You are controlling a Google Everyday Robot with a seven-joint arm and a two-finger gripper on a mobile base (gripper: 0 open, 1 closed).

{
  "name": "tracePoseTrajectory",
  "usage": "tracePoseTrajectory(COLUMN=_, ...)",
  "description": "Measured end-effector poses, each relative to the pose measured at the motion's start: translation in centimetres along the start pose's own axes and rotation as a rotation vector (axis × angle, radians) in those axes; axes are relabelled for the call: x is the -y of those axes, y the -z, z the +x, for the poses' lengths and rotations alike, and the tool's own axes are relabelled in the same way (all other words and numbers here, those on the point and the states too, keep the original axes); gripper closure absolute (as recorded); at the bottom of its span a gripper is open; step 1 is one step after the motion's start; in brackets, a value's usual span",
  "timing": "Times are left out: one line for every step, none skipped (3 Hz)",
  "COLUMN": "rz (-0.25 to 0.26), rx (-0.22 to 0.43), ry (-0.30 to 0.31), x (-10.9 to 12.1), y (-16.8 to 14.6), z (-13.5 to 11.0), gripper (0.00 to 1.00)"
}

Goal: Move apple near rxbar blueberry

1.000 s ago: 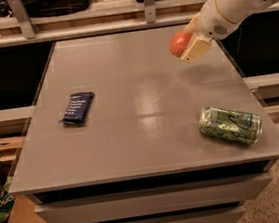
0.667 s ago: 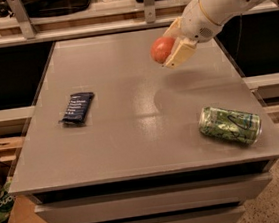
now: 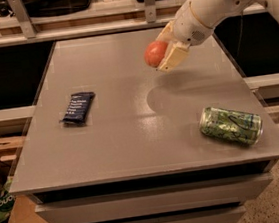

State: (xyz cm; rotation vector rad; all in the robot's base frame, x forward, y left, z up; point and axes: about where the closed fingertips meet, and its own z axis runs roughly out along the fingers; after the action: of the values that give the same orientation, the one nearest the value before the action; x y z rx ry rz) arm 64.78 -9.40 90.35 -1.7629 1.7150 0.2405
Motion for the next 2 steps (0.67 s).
tracePoseTrajectory(rz=-0.105, rx=0.051, ry=0.078, x=-1.2, y=-2.8, z=-2.9, gripper=1.0)
tracePoseTrajectory(rz=-0.202, rx=0.124, ry=0.167, x=-3.0, y=-4.1, z=-6.3, gripper=1.0)
